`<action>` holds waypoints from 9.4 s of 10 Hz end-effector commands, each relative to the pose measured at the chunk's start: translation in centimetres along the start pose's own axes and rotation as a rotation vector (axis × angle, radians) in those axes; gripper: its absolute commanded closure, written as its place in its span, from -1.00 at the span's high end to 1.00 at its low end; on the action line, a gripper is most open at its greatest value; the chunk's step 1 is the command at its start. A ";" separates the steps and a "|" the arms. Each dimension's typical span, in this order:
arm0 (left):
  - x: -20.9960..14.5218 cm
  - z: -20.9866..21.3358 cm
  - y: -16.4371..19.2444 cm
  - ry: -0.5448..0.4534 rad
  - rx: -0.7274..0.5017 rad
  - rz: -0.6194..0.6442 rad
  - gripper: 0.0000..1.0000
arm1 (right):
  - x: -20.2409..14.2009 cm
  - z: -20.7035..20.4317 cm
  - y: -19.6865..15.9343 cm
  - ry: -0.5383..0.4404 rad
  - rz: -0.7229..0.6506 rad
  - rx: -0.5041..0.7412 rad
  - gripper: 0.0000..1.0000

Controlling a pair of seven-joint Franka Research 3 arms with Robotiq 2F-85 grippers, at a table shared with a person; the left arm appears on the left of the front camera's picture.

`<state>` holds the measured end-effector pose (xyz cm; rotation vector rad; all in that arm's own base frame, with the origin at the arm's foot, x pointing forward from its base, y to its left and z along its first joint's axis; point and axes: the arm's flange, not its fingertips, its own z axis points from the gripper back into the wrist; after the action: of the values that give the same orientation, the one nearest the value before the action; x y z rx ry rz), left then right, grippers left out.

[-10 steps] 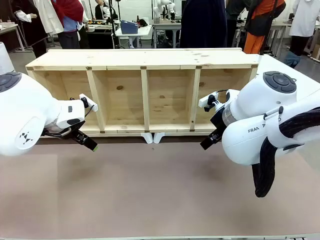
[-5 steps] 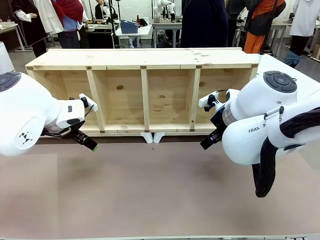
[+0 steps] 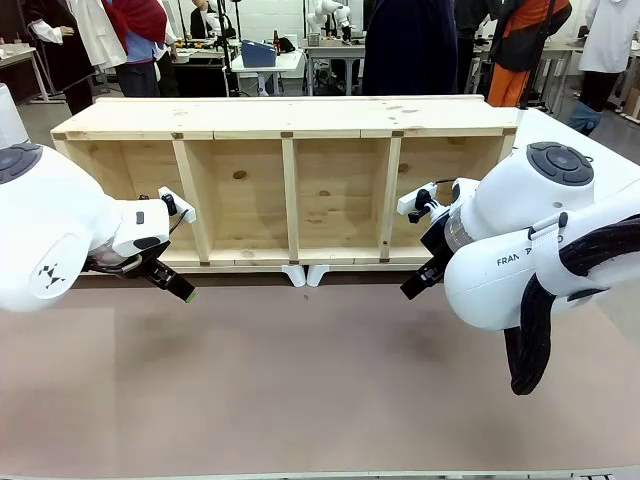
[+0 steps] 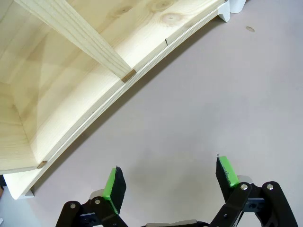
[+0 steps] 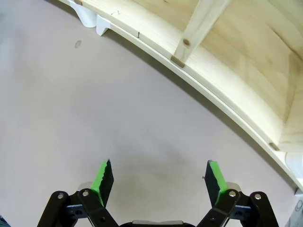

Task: Perform cable management.
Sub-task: When the cord part of the Power Cable appears at the lower middle area of the table and stops, grasp the cord part of the Power Cable.

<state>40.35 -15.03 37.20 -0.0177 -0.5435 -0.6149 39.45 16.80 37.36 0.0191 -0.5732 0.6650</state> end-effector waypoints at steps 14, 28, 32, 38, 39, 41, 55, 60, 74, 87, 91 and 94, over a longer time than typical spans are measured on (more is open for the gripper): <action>-3.7 10.0 -0.6 -0.098 0.049 -0.030 1.00 | -4.0 9.4 -1.3 -0.049 0.001 -0.109 1.00; -19.8 20.4 1.2 -0.237 0.042 0.122 1.00 | -15.7 18.3 -2.5 -0.059 -0.141 -0.155 1.00; -18.9 19.2 1.1 -0.223 0.011 0.109 1.00 | -15.5 17.6 -2.1 -0.066 -0.128 -0.138 1.00; -8.8 31.0 8.1 -0.189 0.015 0.127 1.00 | -4.6 24.9 -7.1 -0.032 -0.148 -0.138 1.00; -8.8 31.0 8.1 -0.189 0.015 0.127 1.00 | -4.6 24.9 -7.1 -0.032 -0.148 -0.138 1.00; -8.8 31.0 8.1 -0.189 0.015 0.127 1.00 | -4.6 24.9 -7.1 -0.032 -0.148 -0.138 1.00; -8.8 31.0 8.1 -0.189 0.015 0.127 1.00 | -4.6 24.9 -7.1 -0.032 -0.148 -0.138 1.00; -8.8 31.0 8.1 -0.189 0.015 0.127 1.00 | -4.6 24.9 -7.1 -0.032 -0.148 -0.138 1.00; -8.8 31.0 8.1 -0.189 0.015 0.127 1.00 | -4.6 24.9 -7.1 -0.032 -0.148 -0.138 1.00; -8.8 31.0 8.1 -0.189 0.015 0.127 1.00 | -4.6 24.9 -7.1 -0.032 -0.148 -0.138 1.00; -8.8 31.0 8.1 -0.189 0.015 0.127 1.00 | -4.6 24.9 -7.1 -0.032 -0.148 -0.138 1.00; -8.8 31.0 8.1 -0.189 0.015 0.127 1.00 | -4.6 24.9 -7.1 -0.032 -0.148 -0.138 1.00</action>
<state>24.13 1.79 60.58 -0.0924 -0.7188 -0.4868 28.34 3.62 57.23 -0.0561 -0.6422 0.4812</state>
